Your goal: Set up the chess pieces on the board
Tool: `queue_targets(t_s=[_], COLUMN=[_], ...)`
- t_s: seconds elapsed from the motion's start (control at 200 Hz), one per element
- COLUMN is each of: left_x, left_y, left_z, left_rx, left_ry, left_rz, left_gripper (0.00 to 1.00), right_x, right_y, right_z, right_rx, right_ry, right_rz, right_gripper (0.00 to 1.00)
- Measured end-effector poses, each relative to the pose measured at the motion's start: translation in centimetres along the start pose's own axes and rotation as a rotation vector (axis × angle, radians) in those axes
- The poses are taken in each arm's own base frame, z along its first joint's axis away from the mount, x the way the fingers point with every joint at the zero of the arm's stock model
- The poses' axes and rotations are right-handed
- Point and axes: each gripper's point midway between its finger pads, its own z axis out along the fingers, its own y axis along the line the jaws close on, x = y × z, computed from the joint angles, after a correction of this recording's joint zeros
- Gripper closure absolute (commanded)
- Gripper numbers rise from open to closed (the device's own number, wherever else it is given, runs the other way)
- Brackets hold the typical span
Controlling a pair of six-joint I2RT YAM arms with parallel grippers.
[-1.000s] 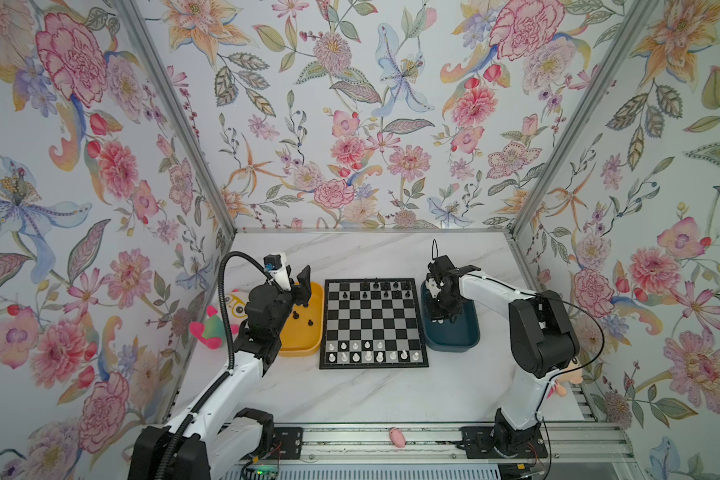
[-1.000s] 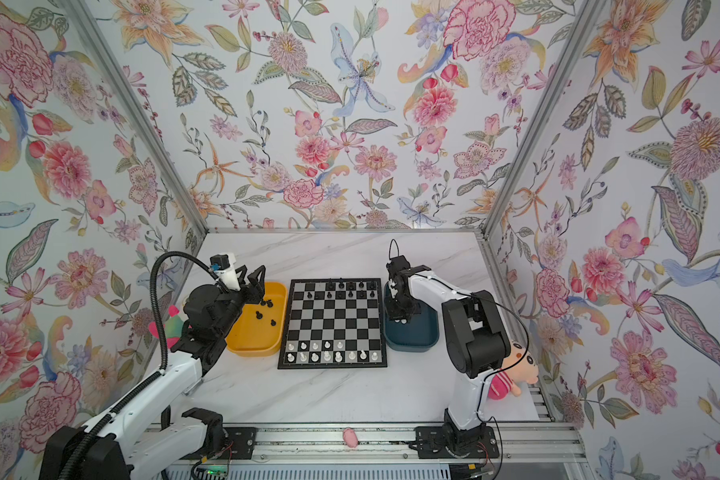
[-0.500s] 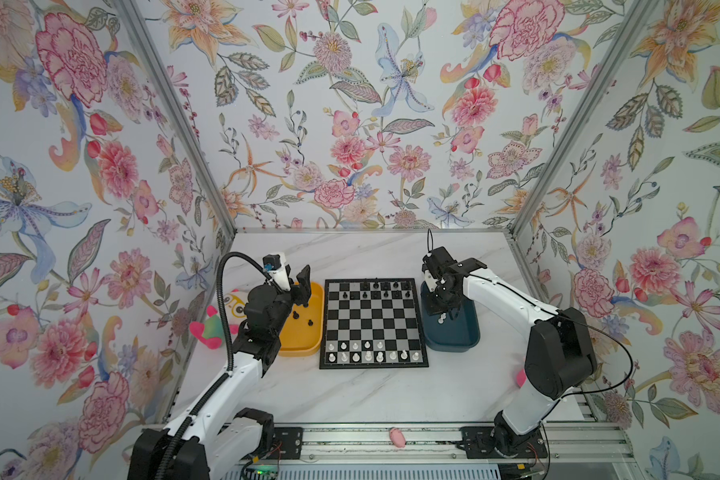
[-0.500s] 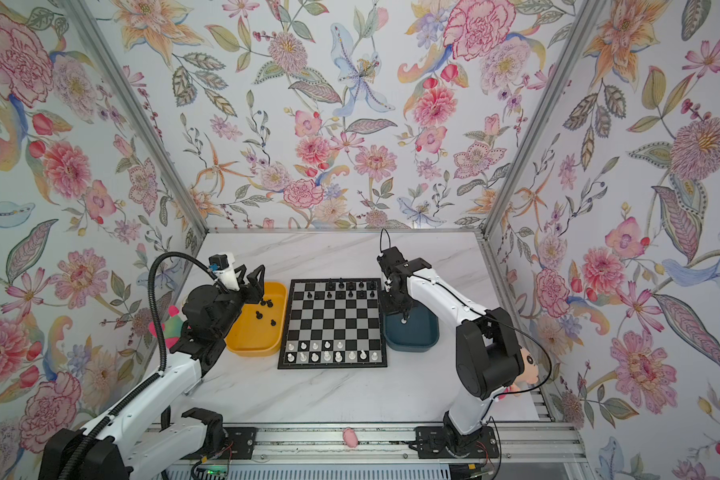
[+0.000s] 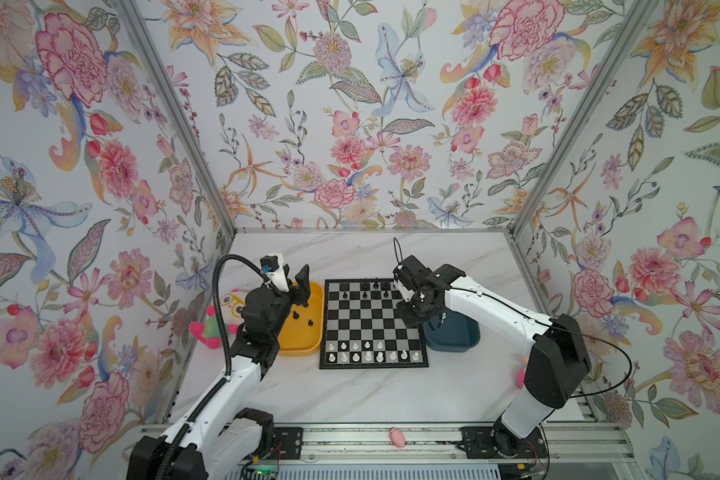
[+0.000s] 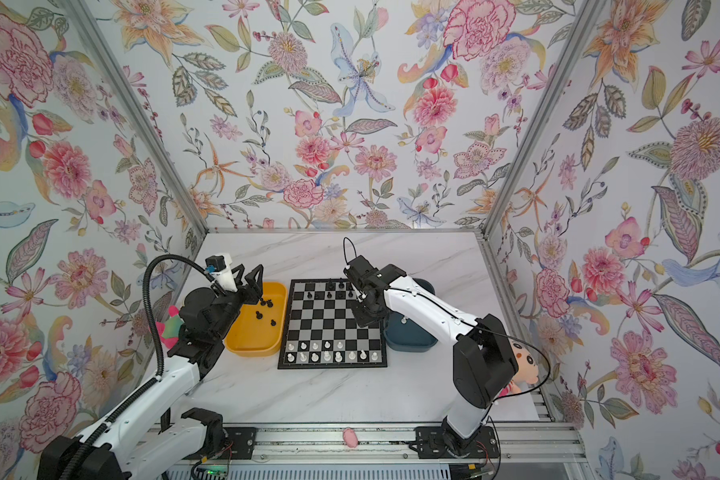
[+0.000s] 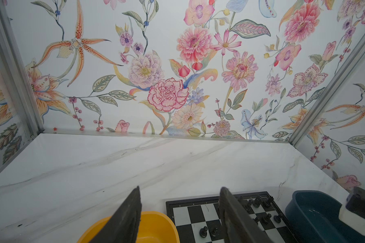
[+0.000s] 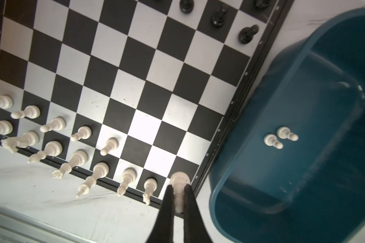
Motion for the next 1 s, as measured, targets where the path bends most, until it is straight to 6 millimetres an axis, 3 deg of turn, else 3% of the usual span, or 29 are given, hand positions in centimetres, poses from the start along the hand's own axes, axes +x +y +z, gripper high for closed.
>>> queue_targets(t_s=[0.395, 0.996], left_x=[-0.3, -0.1], left_y=[-0.4, -0.4], left_z=[-0.2, -0.4], left_rx=[0.019, 0.022], left_ry=[-0.007, -0.006], left_rz=[0.000, 0.000], left_gripper=[0.40, 0.39], right_x=[1.2, 2.2], right_y=[4.3, 5.0], right_z=[2.9, 6.0], right_rx=[-0.078, -0.088], right_ry=[0.066, 0.124], right_rz=[-0.036, -0.032], right_gripper=[0.94, 0.93])
